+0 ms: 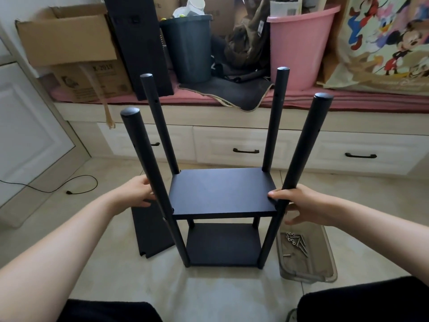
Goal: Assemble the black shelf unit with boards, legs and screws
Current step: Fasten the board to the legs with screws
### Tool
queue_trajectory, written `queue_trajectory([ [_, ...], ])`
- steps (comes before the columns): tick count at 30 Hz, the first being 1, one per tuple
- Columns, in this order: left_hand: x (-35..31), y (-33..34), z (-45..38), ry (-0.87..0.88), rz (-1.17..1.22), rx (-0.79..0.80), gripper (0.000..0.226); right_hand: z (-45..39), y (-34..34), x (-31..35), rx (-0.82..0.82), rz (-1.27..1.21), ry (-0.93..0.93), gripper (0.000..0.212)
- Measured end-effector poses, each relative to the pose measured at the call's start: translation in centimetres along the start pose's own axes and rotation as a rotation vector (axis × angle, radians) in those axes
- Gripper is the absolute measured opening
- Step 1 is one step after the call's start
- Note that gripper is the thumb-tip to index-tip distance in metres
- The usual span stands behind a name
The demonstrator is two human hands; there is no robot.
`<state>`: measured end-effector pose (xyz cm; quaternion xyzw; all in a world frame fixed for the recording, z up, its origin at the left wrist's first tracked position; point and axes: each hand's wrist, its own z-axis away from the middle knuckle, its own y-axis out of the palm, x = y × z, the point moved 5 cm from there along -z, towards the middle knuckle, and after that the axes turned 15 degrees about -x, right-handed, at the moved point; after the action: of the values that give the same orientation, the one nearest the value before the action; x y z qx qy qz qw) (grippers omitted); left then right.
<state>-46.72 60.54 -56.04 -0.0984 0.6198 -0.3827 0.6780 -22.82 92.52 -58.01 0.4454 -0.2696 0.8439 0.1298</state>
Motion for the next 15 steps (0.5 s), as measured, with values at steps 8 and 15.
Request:
queue_trajectory([
  [8,-1.4,3.8,-4.3,0.049,0.171,-0.049,0.085,-0.9,-0.3,-0.9,-0.042,0.039,-0.022,0.038],
  [15,-1.3,4.5,-4.9,0.095,0.04,-0.106,0.065,-0.8,-0.5,-0.5,-0.042,0.055,-0.072,0.024],
])
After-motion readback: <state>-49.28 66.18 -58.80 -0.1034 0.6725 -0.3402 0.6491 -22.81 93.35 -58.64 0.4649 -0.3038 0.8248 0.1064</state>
